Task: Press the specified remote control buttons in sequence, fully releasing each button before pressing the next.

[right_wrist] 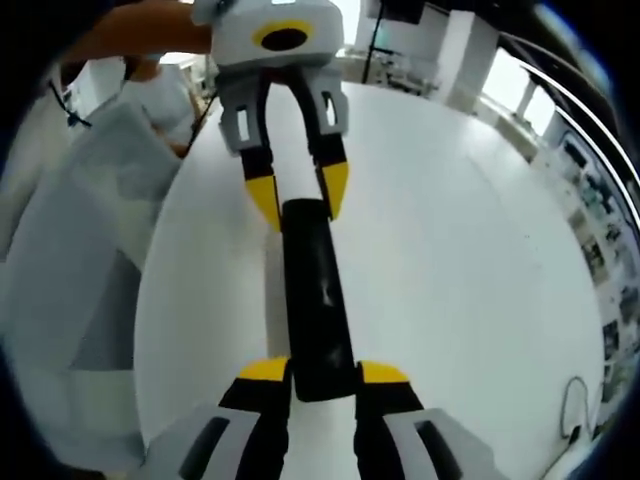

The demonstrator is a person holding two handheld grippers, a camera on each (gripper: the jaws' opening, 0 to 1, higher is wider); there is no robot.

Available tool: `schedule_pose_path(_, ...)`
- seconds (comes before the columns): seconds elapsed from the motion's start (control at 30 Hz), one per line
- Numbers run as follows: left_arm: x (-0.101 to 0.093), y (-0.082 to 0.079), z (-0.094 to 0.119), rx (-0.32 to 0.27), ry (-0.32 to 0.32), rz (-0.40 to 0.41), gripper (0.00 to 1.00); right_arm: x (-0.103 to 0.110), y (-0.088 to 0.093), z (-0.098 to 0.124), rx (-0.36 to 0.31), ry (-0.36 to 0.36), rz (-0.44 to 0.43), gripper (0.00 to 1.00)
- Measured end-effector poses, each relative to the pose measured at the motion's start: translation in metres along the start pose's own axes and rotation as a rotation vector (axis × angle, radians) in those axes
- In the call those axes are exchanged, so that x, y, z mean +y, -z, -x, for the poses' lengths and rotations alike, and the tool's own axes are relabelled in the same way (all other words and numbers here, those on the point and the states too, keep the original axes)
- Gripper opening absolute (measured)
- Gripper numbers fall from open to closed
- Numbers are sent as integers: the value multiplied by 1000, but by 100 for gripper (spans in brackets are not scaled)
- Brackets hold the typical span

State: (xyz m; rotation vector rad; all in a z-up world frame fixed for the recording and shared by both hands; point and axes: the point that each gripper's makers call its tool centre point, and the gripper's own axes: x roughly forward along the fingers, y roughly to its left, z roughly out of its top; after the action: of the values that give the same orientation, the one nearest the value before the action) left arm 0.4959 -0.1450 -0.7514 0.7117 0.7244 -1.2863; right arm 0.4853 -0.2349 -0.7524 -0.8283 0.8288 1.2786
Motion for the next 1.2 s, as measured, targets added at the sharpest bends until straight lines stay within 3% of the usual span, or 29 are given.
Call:
schedule_pose_path(0.5, -37, 11, 2, 7, 14, 9, 24, 30, 2, -6, 0, -21, 16, 21)
schedule_pose_path(1.2, -64, 24, 2, 6, 40, -1, 24, 63, 5, -12, -26, -20, 39, 20)
